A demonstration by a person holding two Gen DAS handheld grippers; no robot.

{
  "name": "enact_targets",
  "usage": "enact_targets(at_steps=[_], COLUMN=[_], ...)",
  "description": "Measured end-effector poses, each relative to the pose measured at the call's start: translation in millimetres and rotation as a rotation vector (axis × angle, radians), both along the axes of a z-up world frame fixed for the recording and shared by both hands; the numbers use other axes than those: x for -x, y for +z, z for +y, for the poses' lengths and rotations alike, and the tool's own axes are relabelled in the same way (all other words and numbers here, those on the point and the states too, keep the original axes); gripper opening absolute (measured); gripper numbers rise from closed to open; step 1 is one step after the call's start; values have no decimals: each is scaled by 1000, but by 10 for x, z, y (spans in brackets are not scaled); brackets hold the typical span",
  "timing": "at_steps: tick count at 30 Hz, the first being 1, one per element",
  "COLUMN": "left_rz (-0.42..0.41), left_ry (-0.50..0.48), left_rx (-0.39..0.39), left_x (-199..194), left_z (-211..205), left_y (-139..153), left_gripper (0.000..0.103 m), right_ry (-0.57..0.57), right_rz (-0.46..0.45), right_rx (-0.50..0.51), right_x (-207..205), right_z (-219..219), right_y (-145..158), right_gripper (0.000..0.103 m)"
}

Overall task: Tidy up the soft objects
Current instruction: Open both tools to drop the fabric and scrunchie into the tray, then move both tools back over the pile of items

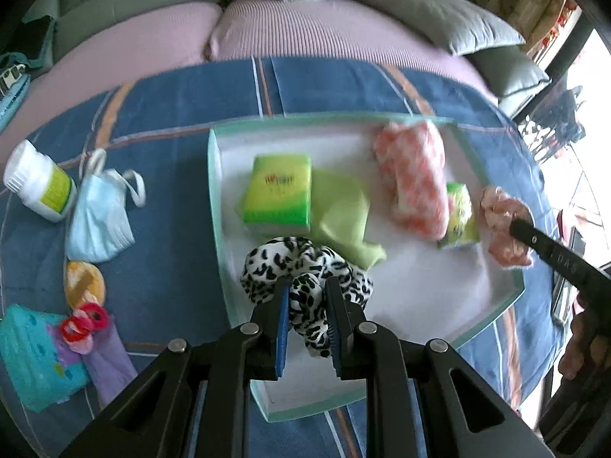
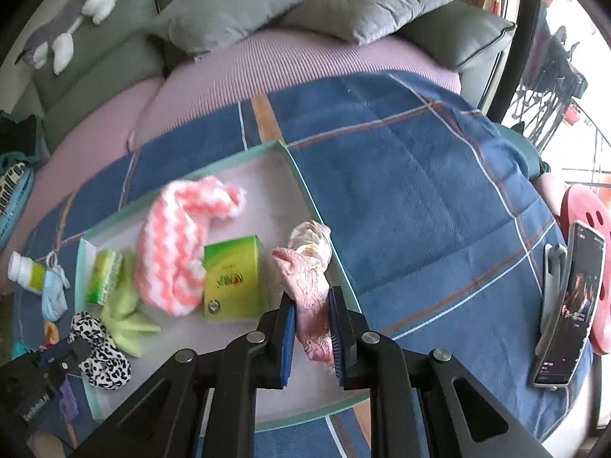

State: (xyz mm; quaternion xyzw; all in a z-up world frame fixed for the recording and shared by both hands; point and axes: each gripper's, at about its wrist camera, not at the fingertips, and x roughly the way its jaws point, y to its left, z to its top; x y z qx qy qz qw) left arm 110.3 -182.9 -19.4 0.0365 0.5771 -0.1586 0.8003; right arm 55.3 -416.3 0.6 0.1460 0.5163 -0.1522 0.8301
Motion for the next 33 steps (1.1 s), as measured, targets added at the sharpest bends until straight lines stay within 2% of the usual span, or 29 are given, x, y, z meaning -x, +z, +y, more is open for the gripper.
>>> enact_targets(at_steps=[7,10,11,13,15,19,24,27,30,33], left_rz=[8,8,10,3,-13,-61,-117,-157,-188,-209], left_ry=[-1,-7,-7,-4,-3,3,33,59,83,129], left_rx=[-5,-1,4,15,23,35,48,24,-9,-30], left_x=[30,37,46,50,61,85,75,54,23,-27], left_z=[16,14,21,28,30,64,174,248,345,471], left_y=[-29,-2,12,58,116,265,427,479,476,462], left_gripper=[20,28,33,43,52,58,67,76,77,80], right_ry=[6,9,9,8,7,9,12,19,36,57], right_rz=[19,14,14,9,-7,-67,-88,-89,-88,-84], right_rx=[13,18,24,48,63,74,90,100,115,135], right_x=[19,0,-5,-12,-3,38,51,43,25,-12], right_z=[20,33,44,66,90,128,176,206,256,323], right_y=[-4,27,41,87,157,329,425,441,440,428], right_gripper=[18,19,21,38,48,49,50,63,69,80])
